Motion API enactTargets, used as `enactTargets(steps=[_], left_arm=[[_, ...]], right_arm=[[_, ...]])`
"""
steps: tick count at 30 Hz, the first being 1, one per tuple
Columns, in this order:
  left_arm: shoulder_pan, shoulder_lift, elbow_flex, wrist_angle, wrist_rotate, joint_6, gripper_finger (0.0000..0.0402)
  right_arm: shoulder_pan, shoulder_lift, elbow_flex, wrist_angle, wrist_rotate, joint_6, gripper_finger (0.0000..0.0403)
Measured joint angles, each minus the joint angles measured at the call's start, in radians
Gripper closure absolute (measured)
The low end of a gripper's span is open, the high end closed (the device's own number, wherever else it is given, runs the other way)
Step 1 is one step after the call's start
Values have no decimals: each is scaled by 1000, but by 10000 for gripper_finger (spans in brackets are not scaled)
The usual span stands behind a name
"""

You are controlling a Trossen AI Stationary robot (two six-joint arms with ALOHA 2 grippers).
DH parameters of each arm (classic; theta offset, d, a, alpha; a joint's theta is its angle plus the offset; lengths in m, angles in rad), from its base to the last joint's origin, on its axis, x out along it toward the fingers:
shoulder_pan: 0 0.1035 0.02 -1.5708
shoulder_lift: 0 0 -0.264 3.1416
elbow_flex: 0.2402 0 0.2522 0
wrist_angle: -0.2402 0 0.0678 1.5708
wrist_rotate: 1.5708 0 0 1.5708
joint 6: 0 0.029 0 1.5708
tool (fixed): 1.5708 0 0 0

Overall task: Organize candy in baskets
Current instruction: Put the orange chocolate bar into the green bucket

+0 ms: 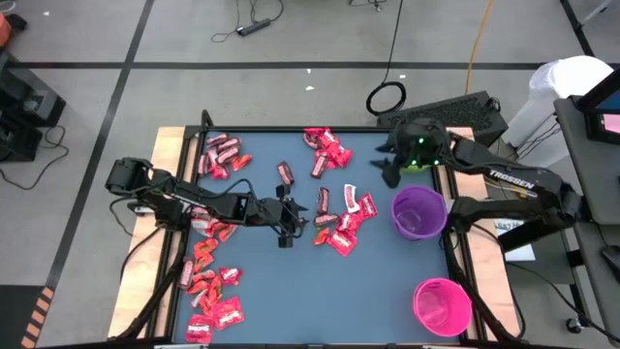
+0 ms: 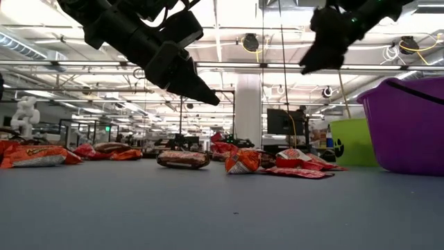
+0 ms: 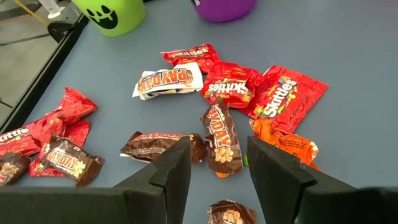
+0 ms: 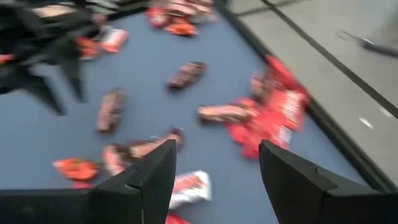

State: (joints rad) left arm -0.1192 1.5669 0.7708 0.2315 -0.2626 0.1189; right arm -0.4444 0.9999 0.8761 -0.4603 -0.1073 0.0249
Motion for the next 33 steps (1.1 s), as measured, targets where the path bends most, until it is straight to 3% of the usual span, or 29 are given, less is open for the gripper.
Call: enactTargets(steps=[12, 16, 33], left_arm=[[0, 0, 0, 14, -3, 19, 239], [0, 0, 0, 11, -4, 20, 239], [0, 0, 0, 10, -4, 21, 239]], right_arm=[[296, 283, 0, 270, -3, -41, 188], [344, 387, 0, 348, 1, -28, 188], [461, 729, -1, 517, 1, -316, 188]])
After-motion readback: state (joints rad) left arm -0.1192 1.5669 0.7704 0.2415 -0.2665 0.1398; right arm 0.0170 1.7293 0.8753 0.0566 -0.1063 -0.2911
